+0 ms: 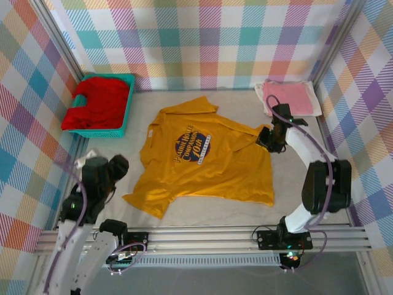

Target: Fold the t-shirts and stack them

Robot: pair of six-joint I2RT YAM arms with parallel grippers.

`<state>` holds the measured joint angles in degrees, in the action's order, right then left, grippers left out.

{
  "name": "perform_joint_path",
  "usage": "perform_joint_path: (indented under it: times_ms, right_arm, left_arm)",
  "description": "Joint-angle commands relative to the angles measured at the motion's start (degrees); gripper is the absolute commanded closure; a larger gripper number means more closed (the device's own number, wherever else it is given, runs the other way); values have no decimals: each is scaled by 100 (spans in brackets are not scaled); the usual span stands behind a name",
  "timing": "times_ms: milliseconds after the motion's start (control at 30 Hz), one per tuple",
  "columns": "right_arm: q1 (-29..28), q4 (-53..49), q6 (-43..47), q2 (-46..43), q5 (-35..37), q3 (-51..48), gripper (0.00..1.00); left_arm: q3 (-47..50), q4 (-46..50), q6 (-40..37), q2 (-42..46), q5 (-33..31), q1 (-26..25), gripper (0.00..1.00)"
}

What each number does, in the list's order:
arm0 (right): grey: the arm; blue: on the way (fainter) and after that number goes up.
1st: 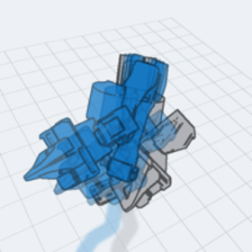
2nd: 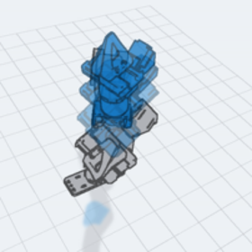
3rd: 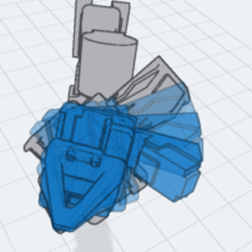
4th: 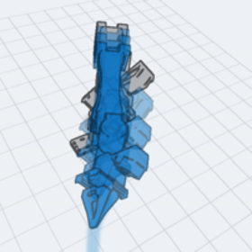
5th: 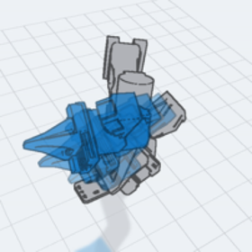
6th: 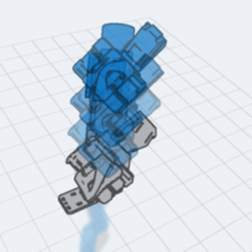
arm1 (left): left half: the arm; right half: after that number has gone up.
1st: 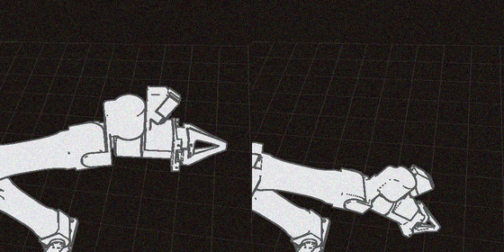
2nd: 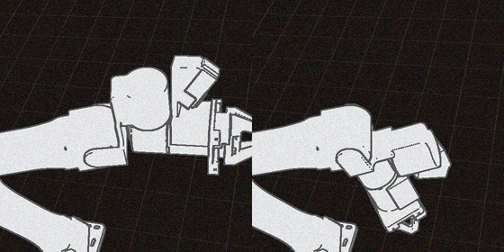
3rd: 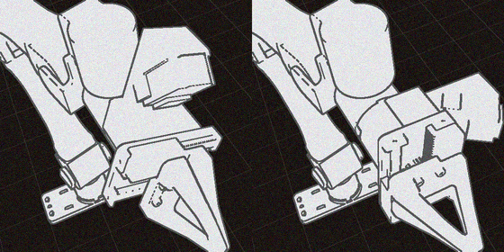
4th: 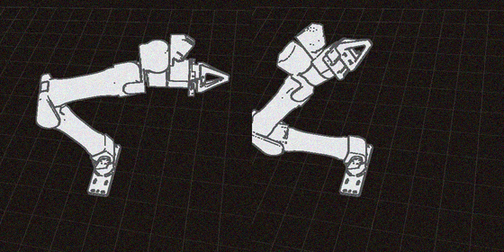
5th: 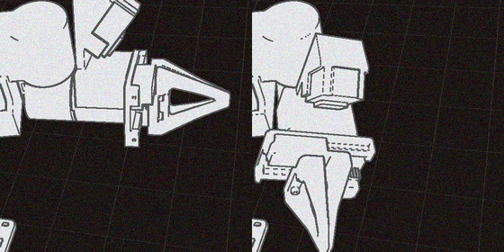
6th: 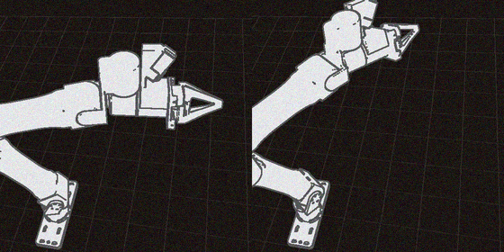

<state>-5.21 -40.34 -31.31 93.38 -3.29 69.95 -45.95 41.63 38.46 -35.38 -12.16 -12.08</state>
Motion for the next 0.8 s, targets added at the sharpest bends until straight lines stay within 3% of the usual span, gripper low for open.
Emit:
perform_joint_path:
  times_ms: [0, 67, 167, 267, 433, 767]
  right_arm:
    - [6, -194, 491, 627, 462, 616, 72]
    - [220, -70, 409, 919, 109, 768, 63]
    - [536, 218, 182, 1165, -89, 803, 65]
    - [854, 430, 17, 1337, -236, 837, 56]
    - [1360, 586, -129, 1409, -526, 801, 51]
    - [1619, 1115, -420, 2071, -1082, 950, 51]
  left_arm:
    - [-644, -856, -1219, -2141, 824, -110, 56]
    - [-1143, -1276, -1415, -3254, 765, -448, 60]
    - [-1812, -2017, -1857, -4615, 571, -920, 60]
    - [-2620, -2345, -1907, -5972, 795, -887, 62]
    - [-3785, -2223, -1844, -7613, 981, -674, 63]
    - [-3746, -2669, -1355, -8354, 993, -397, 62]
